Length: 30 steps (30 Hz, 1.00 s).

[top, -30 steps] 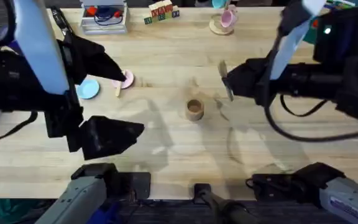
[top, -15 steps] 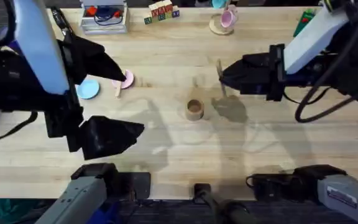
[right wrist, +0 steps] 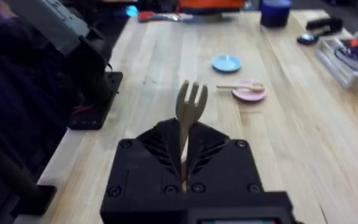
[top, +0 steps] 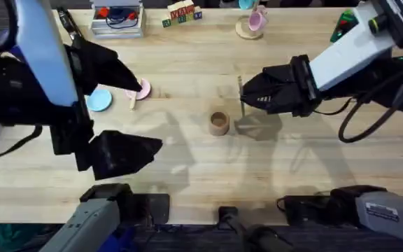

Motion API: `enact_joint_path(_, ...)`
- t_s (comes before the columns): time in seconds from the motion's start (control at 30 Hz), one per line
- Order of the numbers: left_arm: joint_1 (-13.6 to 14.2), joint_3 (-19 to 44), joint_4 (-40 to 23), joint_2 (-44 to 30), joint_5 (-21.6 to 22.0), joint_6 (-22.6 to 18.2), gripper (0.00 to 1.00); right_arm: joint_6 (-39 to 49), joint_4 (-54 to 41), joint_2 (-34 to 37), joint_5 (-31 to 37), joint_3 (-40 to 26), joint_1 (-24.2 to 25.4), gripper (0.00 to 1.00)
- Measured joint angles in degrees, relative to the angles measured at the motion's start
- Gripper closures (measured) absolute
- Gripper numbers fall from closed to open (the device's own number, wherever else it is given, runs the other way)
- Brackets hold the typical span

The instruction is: Pick up a utensil and set it on the pink plate, then put the other utensil in the container.

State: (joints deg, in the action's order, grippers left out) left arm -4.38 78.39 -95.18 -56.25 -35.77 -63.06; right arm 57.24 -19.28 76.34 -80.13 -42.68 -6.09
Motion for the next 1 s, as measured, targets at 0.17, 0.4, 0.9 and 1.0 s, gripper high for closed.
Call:
enact_joint_path(0.17, 0.00, 0.00, -0.02, 0.00, 0.00, -0.01, 0.009, 3.77, 0.19, 2.56, -2.21, 0.00, -0.77, 0.970)
enact_joint_path(0.4, 0.00, 0.00, 0.00, 0.00, 0.00, 0.01, 0.008, 9.32, 3.08, 6.41, -2.15, 0.00, -4.51, 0.970)
enact_joint_path(0.9, 0.00, 0.00, -0.02, 0.00, 0.00, 0.00, 0.008, 11.84, 13.48, 12.75, -2.15, 0.00, -5.58, 0.969)
enact_joint_path(1.0, 0.00, 0.00, -0.44, 0.00, 0.00, -0.01, 0.008, 11.84, 13.88, 13.66, -2.15, 0.00, -6.27, 0.970)
